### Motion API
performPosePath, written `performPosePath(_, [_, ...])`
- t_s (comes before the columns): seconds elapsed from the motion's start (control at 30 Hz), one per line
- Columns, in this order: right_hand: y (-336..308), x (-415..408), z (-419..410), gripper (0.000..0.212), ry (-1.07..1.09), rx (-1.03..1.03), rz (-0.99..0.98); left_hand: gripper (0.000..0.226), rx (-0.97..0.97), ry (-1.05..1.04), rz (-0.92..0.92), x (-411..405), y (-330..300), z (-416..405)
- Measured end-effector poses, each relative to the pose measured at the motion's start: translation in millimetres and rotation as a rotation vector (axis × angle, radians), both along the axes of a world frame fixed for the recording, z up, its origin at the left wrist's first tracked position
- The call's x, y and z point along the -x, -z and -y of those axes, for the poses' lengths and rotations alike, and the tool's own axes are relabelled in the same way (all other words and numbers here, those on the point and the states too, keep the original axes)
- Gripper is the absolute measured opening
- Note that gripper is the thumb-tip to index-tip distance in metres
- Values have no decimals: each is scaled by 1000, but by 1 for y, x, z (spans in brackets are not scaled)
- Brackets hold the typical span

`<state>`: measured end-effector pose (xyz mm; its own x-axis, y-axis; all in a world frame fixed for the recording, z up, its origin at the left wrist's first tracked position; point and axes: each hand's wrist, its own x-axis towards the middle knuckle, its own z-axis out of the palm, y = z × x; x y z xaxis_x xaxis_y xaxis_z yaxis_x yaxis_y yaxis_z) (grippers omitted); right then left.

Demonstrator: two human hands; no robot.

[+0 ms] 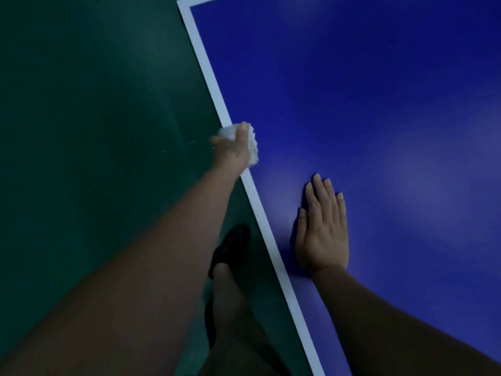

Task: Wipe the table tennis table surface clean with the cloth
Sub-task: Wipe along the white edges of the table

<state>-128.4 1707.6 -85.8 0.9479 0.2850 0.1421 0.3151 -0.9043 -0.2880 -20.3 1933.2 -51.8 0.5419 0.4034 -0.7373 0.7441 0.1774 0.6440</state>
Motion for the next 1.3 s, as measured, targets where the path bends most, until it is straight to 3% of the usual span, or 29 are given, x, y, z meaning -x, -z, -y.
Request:
performPosePath(0.13, [1,-1,1,52,3,2,-1,66,8,-1,61,-11,1,-8])
performPosePath(0.23, [0,-1,1,51,-2,10,-1,25,65,-101,202,11,-5,13])
performPosePath(0.3, [-1,0,1,51,2,12,-7,34,108,-92,279,39,4,38])
performPosePath(0.47, [-1,-1,2,53,-2,15,-24,49,65,-50,-31,97,4,74])
performPosePath(0.63, [-3,0,0,53,9,-5,-23,24,115,-48,105,49,-5,40])
performPosePath(0.7, [-4,1,-1,52,22,-26,-16,32,85,-51,121,21,-7,21])
performPosePath(0.8, [-4,2,-2,51,24,-35,-4,27,13,-121,103,-7,-11,5])
performPosePath(0.97, [-8,1,0,50,10,-23,-16,71,-24,-240,78,18,-8,23])
performPosePath(1.13, [-13,0,-1,50,-2,-7,-39,73,99,-103,-73,84,-23,66])
performPosePath(1.3, [-18,-11,-7,42,21,-39,-55,89,79,-7,-99,87,-11,65])
